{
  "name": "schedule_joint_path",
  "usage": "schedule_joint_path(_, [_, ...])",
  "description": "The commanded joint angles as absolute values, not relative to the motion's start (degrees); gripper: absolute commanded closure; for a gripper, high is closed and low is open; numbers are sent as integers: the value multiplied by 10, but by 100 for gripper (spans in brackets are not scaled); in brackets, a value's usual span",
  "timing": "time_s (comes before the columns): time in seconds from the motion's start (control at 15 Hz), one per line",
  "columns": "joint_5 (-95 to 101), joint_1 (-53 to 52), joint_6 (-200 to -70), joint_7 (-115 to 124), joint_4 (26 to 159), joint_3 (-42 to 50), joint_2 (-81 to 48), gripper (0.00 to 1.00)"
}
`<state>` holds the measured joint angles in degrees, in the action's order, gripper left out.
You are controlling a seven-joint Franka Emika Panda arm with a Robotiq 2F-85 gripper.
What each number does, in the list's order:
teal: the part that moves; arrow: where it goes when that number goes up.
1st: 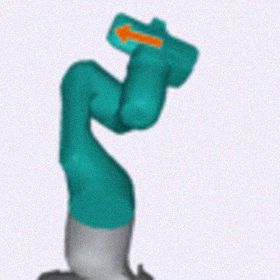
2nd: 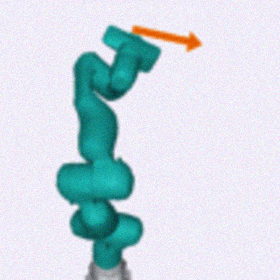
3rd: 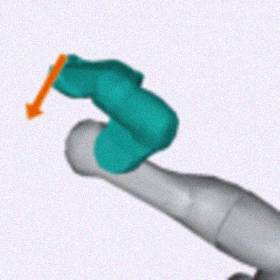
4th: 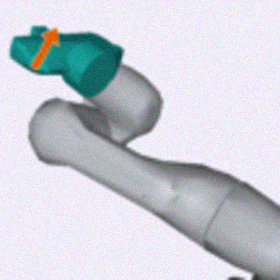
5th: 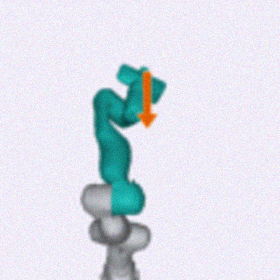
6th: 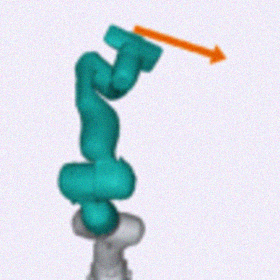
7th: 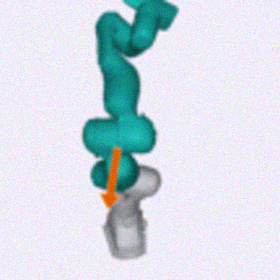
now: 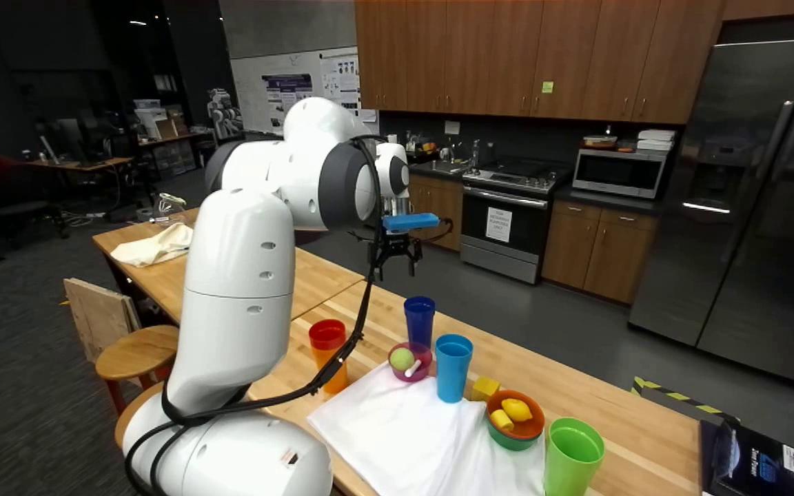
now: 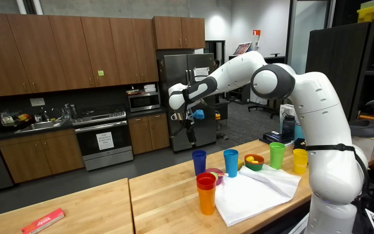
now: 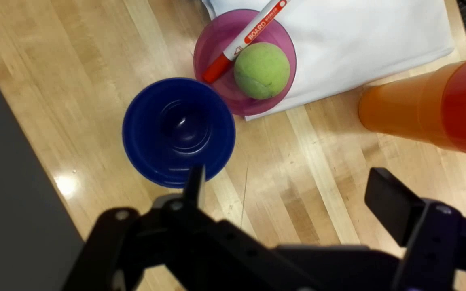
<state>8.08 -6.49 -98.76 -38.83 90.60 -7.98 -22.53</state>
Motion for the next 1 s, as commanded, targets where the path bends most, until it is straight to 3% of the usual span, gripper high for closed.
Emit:
schedule_joint_path(0.0, [64,-52,-980,-378,881,-80,-243,0])
schedule_joint_path(0.93, [69,-62,-986,-225,951,-76,-247,0])
